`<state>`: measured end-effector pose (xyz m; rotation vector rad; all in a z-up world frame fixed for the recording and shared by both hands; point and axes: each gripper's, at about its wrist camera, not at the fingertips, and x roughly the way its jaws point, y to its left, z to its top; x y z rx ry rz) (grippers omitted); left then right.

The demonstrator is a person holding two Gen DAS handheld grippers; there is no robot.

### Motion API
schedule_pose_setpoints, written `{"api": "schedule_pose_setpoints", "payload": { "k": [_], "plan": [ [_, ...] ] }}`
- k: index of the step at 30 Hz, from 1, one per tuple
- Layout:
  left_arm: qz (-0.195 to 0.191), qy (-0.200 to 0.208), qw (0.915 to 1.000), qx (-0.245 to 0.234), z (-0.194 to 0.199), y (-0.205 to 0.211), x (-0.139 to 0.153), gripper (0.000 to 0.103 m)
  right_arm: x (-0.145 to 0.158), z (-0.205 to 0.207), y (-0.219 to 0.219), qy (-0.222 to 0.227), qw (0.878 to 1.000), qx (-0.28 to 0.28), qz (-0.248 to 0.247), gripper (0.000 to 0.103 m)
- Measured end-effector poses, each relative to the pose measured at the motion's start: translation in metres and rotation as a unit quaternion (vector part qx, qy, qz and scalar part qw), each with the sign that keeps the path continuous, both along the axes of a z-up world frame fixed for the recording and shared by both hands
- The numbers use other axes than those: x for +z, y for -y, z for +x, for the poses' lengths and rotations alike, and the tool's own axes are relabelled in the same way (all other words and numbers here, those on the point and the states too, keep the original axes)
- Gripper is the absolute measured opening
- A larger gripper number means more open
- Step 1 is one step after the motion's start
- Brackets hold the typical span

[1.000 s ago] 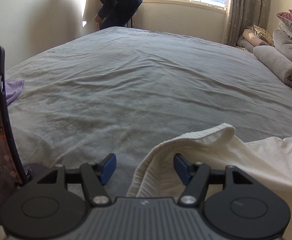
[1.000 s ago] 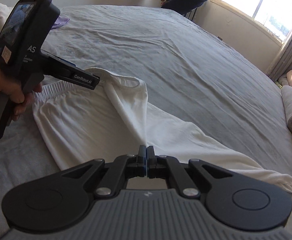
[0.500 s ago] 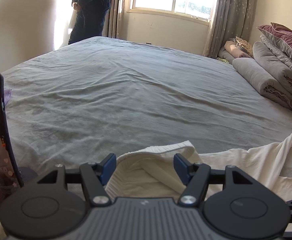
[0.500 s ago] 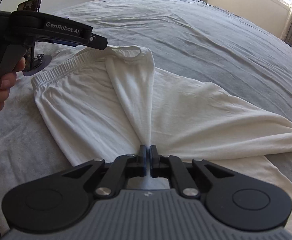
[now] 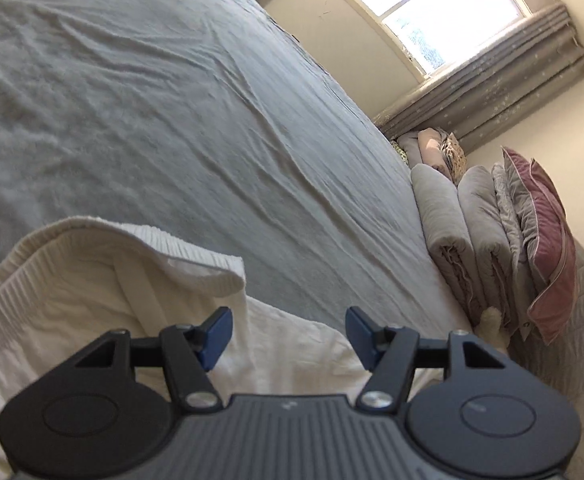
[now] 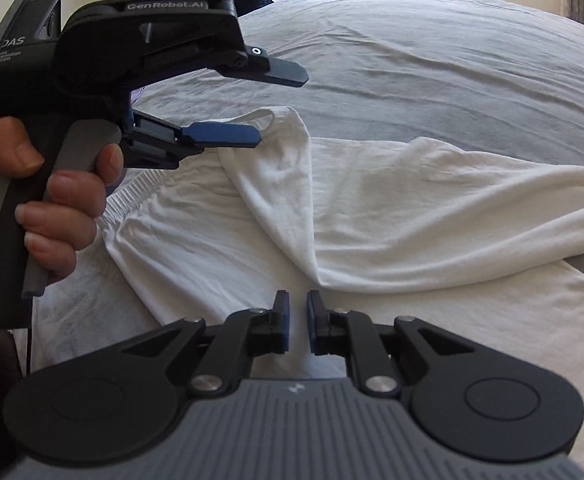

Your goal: Fold clothes

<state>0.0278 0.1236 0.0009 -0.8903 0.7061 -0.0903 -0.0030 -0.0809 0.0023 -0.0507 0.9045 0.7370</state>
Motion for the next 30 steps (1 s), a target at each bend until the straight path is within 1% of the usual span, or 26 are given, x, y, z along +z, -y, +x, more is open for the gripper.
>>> {"api": "schedule_pose_setpoints", "payload": {
  "k": [1, 4, 5, 8, 9, 10, 11, 13, 14, 15, 16, 18, 20, 22, 24, 29, 30],
  "plan": [
    [-0.018, -0.005, 0.9998, 0.01, 0.0, -0.001, -0.003, 0.063, -0.001, 0.001, 0.001, 0.0, 1.0, 0.0, 0.002, 0.015],
    [-0.048, -0.015, 0.9974, 0.052, -0.002, -0.004, -0.012, 0.061, -0.002, 0.002, 0.003, -0.001, 1.0, -0.001, 0.005, 0.015],
    [-0.051, -0.018, 0.9965, 0.063, -0.002, -0.004, -0.013, 0.061, -0.002, 0.002, 0.003, -0.002, 1.0, -0.002, 0.006, 0.015],
    [-0.056, -0.031, 0.994, 0.089, -0.001, -0.005, -0.018, 0.052, -0.002, 0.002, 0.004, -0.002, 1.0, -0.001, 0.008, 0.015],
    [-0.056, -0.038, 0.9931, 0.095, 0.0, -0.006, -0.02, 0.046, -0.002, 0.002, 0.004, -0.002, 1.0, -0.001, 0.008, 0.015],
    [-0.055, -0.043, 0.9925, 0.1, 0.0, -0.006, -0.021, 0.038, -0.002, 0.002, 0.004, -0.003, 1.0, -0.002, 0.009, 0.015],
    [-0.054, -0.048, 0.9919, 0.104, 0.0, -0.006, -0.023, 0.033, -0.002, 0.002, 0.004, -0.003, 1.0, -0.002, 0.009, 0.015],
    [-0.053, -0.057, 0.9908, 0.111, 0.0, -0.008, -0.026, 0.019, -0.002, 0.002, 0.004, -0.003, 1.0, -0.002, 0.01, 0.015],
    [-0.055, -0.059, 0.9907, 0.11, 0.0, -0.01, -0.027, 0.015, -0.002, 0.002, 0.004, -0.003, 1.0, -0.002, 0.009, 0.015],
    [-0.051, -0.057, 0.9914, 0.106, -0.001, -0.011, -0.026, 0.009, -0.002, 0.002, 0.005, -0.003, 1.0, -0.003, 0.009, 0.015],
    [-0.046, -0.055, 0.9923, 0.101, -0.002, -0.012, -0.025, 0.006, -0.001, 0.002, 0.005, -0.003, 1.0, -0.003, 0.009, 0.015],
    [-0.036, -0.05, 0.994, 0.091, -0.004, -0.013, -0.022, 0.005, -0.001, 0.002, 0.005, -0.002, 1.0, -0.003, 0.009, 0.015],
    [-0.028, -0.043, 0.9958, 0.076, -0.007, -0.015, -0.017, 0.005, 0.0, 0.001, 0.007, -0.001, 1.0, -0.005, 0.008, 0.018],
    [-0.022, -0.034, 0.9974, 0.059, -0.011, -0.018, -0.012, 0.004, 0.002, 0.001, 0.009, 0.001, 1.0, -0.005, 0.008, 0.025],
    [-0.013, -0.026, 0.9987, 0.043, -0.018, -0.023, -0.009, 0.004, 0.005, 0.001, 0.012, 0.004, 1.0, -0.007, 0.009, 0.029],
    [0.007, -0.016, 0.9998, 0.006, -0.041, -0.044, -0.008, 0.004, 0.016, 0.004, 0.025, -0.003, 0.999, -0.03, 0.034, 0.035],
    [0.01, -0.017, 0.9998, -0.002, -0.044, -0.047, -0.009, 0.004, 0.018, 0.005, 0.028, -0.005, 0.998, -0.037, 0.041, 0.038]
  ]
}}
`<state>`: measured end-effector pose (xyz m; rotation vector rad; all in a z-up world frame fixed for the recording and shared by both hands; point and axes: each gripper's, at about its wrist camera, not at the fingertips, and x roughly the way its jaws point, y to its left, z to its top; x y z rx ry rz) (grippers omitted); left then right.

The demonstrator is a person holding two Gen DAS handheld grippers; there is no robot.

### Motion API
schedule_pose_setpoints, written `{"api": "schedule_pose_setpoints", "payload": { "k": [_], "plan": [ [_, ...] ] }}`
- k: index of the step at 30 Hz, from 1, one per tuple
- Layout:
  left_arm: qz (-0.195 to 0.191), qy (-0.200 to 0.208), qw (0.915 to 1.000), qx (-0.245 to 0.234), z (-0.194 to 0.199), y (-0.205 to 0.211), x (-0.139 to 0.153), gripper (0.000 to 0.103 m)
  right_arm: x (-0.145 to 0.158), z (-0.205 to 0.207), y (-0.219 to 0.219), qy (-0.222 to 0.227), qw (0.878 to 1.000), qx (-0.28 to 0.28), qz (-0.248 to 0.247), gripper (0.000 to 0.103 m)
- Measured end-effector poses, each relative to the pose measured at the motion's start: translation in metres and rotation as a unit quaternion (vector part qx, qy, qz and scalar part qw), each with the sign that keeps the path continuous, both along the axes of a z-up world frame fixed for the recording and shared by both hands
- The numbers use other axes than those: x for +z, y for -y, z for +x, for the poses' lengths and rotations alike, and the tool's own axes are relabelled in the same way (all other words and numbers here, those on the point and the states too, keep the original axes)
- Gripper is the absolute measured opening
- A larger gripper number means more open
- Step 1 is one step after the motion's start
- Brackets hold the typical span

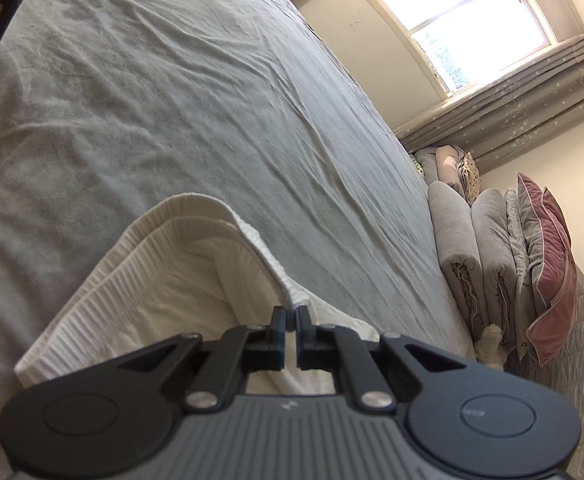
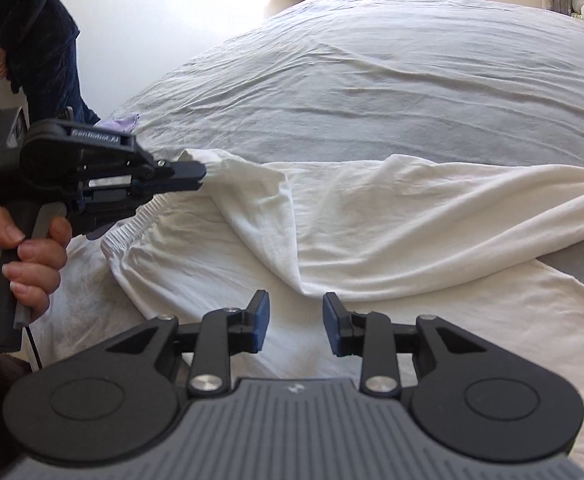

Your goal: Fold clothes

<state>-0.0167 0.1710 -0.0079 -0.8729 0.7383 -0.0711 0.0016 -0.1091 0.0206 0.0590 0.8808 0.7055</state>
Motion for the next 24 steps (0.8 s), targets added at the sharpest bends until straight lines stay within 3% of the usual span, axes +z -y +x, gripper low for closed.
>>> {"api": "schedule_pose_setpoints", "payload": {
  "k": [11, 16, 19, 24],
  "plan": [
    [0.034, 0.013, 0.9962, -0.079, -0.042, -0.025, 0.0, 0.004, -0.004, 0.023, 0.033, -0.064, 0.992, -0.094, 0.055, 0.046],
    [0.036, 0.024, 0.9968, -0.068, -0.057, -0.04, 0.006, 0.003, -0.015, 0.034, 0.047, -0.1, 0.981, -0.147, 0.072, 0.047],
    [0.035, 0.023, 0.9974, -0.059, -0.064, -0.048, 0.008, 0.003, -0.022, 0.039, 0.058, -0.125, 0.97, -0.176, 0.108, 0.047],
    [0.041, 0.011, 0.9976, -0.056, -0.069, -0.053, 0.005, 0.003, -0.025, 0.041, 0.069, -0.116, 0.958, -0.221, 0.139, 0.047]
  ]
}}
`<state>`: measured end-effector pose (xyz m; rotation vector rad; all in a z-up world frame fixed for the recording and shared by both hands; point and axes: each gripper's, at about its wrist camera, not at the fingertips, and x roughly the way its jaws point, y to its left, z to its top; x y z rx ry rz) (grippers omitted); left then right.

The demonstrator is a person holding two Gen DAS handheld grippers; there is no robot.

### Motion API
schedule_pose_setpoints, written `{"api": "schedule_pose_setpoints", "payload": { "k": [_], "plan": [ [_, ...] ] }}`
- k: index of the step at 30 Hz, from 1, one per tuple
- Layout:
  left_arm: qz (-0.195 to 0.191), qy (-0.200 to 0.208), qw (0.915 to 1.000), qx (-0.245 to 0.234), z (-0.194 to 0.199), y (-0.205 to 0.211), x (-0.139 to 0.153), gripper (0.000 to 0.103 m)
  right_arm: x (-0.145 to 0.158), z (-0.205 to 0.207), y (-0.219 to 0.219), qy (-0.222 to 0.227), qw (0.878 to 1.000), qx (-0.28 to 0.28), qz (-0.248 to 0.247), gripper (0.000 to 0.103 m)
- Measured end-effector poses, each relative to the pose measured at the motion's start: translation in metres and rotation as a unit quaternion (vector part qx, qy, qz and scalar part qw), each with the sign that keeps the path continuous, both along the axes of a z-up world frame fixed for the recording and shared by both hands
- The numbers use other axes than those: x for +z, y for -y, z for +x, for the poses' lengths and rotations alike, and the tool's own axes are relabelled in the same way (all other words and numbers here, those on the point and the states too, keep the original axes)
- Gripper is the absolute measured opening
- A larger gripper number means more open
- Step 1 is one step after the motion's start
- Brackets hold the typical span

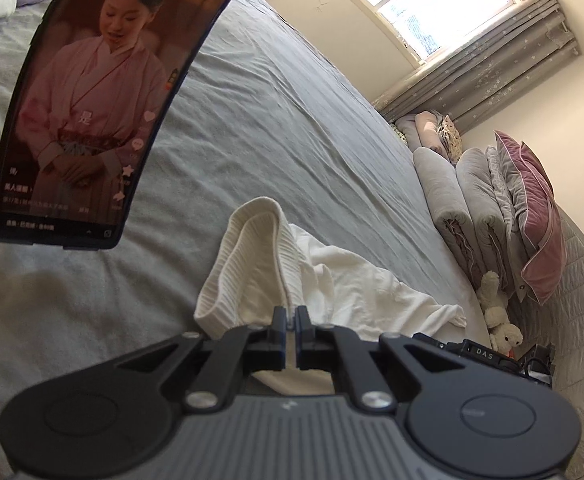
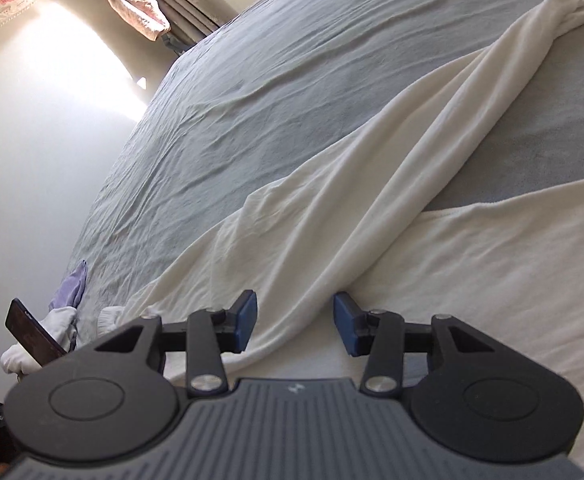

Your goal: Fold clothes

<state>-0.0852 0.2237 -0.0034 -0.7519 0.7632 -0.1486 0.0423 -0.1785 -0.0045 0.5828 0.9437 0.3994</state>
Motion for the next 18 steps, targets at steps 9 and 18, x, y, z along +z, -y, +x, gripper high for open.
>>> {"api": "schedule_pose_setpoints", "payload": {
  "k": [9, 18],
  "plan": [
    [0.01, 0.002, 0.9998, 0.016, -0.001, -0.003, 0.004, 0.003, -0.009, 0.005, 0.009, 0.017, 0.997, -0.044, 0.053, 0.046],
    [-0.027, 0.057, 0.9976, 0.029, -0.008, -0.007, 0.023, 0.003, -0.013, -0.002, 0.014, -0.04, 0.988, -0.026, 0.146, 0.046]
  ]
}}
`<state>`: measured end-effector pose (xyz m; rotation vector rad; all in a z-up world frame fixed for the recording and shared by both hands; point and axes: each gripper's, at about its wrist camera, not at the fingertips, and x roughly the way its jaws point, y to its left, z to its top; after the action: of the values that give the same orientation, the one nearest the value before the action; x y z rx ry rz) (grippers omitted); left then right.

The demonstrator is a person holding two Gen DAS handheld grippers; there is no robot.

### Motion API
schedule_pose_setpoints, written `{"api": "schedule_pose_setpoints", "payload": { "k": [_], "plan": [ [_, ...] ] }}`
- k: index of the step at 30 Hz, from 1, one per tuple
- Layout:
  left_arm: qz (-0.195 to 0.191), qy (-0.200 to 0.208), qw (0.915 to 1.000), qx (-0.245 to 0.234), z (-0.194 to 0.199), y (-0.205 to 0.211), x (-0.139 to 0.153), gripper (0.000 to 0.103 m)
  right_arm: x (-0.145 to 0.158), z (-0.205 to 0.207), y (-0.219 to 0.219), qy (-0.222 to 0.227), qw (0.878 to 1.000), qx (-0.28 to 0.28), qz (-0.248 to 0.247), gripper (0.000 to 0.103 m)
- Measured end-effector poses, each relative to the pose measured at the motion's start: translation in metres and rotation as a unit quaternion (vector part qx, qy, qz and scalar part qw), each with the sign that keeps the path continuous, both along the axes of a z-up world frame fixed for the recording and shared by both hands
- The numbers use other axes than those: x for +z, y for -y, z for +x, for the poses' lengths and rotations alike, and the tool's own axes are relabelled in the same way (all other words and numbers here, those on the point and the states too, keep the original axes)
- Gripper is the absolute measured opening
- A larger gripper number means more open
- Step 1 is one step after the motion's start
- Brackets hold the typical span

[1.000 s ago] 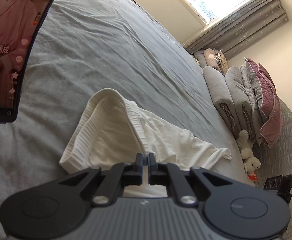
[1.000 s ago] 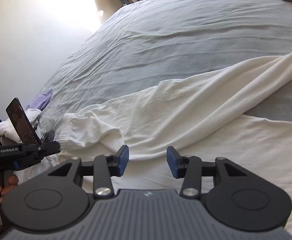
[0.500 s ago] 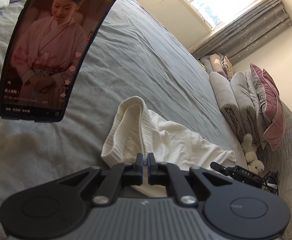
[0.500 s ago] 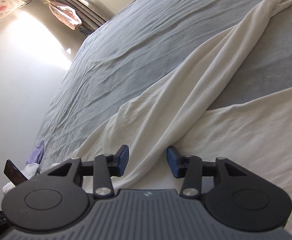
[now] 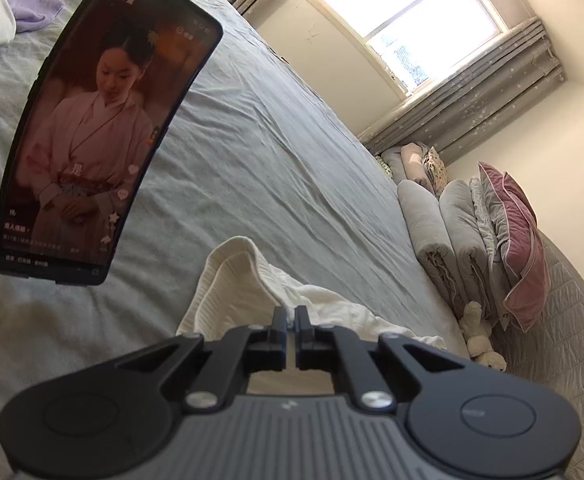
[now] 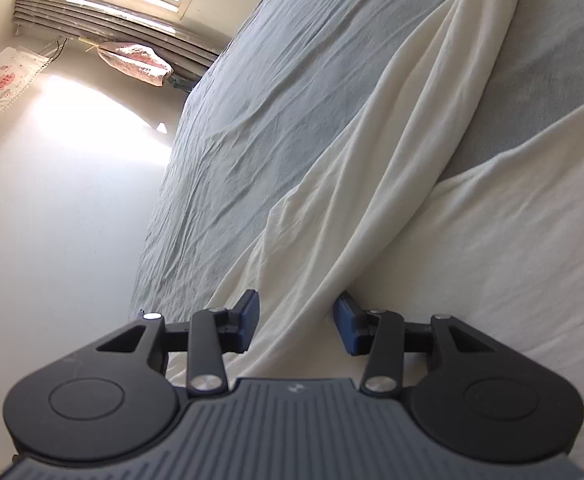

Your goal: Fold clothes

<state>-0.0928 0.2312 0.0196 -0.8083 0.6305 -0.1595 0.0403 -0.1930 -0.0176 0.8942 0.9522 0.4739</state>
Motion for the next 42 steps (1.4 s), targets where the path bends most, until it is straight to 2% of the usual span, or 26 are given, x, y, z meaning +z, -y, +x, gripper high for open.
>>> {"api": "schedule_pose_setpoints", "payload": {
  "k": [3, 6, 8, 14, 17, 19, 20, 23, 26, 27, 28, 30, 31, 33, 36, 42],
  "plan": [
    [-0.003, 0.003, 1.0, -0.001, -0.002, 0.0, 0.002, 0.003, 0.004, -0.005, 0.001, 0.004, 1.0, 0.007, 0.007, 0.046],
    [0.013, -0.015, 0.9998, -0.001, -0.001, 0.002, -0.002, 0.003, 0.006, 0.0, 0.005, 0.015, 1.0, -0.009, 0.009, 0.036],
    [0.022, -0.034, 0.9992, 0.0, 0.001, 0.003, -0.009, 0.003, 0.006, 0.004, 0.012, 0.02, 0.999, -0.029, 0.023, 0.03],
    [0.047, -0.075, 0.9961, -0.001, 0.006, 0.003, -0.025, 0.0, 0.001, 0.008, 0.041, 0.021, 0.992, -0.093, 0.078, 0.027],
    [0.057, -0.084, 0.9949, 0.001, 0.007, 0.003, -0.029, 0.0, 0.005, 0.005, 0.054, 0.036, 0.988, -0.115, 0.094, 0.016],
    [0.054, -0.082, 0.9951, 0.003, 0.007, 0.001, -0.029, 0.0, 0.011, 0.002, 0.06, 0.052, 0.986, -0.123, 0.096, 0.005],
    [0.053, -0.081, 0.9952, 0.004, 0.007, 0.0, -0.029, 0.0, 0.015, 0.002, 0.059, 0.06, 0.986, -0.124, 0.095, 0.005],
    [0.046, -0.073, 0.9962, -0.008, 0.007, -0.001, -0.026, 0.0, 0.026, -0.001, 0.059, 0.083, 0.985, -0.123, 0.09, 0.004],
    [0.025, -0.074, 0.9969, -0.006, 0.006, -0.001, -0.025, 0.005, 0.037, -0.011, 0.057, 0.103, 0.986, -0.11, 0.068, 0.004],
    [0.013, -0.074, 0.9971, -0.006, 0.005, 0.0, -0.025, 0.012, 0.04, -0.012, 0.053, 0.103, 0.988, -0.101, 0.051, 0.004],
    [0.002, -0.074, 0.9972, -0.005, 0.005, 0.0, -0.025, 0.024, 0.043, -0.013, 0.049, 0.103, 0.99, -0.092, 0.034, 0.005],
    [-0.019, -0.079, 0.9967, -0.005, 0.006, 0.004, -0.026, 0.042, 0.047, -0.007, 0.032, 0.095, 0.993, -0.066, 0.002, 0.012],
    [-0.027, -0.084, 0.9961, -0.008, 0.007, 0.007, -0.027, 0.047, 0.048, -0.004, 0.023, 0.089, 0.995, -0.051, -0.011, 0.013],
    [-0.039, -0.1, 0.9941, -0.012, 0.01, 0.014, -0.03, 0.049, 0.04, -0.006, 0.009, 0.067, 0.997, -0.015, -0.027, 0.017],
    [-0.038, -0.119, 0.9921, -0.009, 0.012, 0.02, -0.034, 0.051, 0.027, -0.01, -0.006, 0.04, 0.998, 0.021, -0.043, 0.034],
    [-0.051, -0.129, 0.9901, 0.023, 0.013, 0.022, -0.043, 0.05, 0.012, 0.006, -0.019, 0.016, 0.999, 0.017, -0.033, 0.04]
  ]
}}
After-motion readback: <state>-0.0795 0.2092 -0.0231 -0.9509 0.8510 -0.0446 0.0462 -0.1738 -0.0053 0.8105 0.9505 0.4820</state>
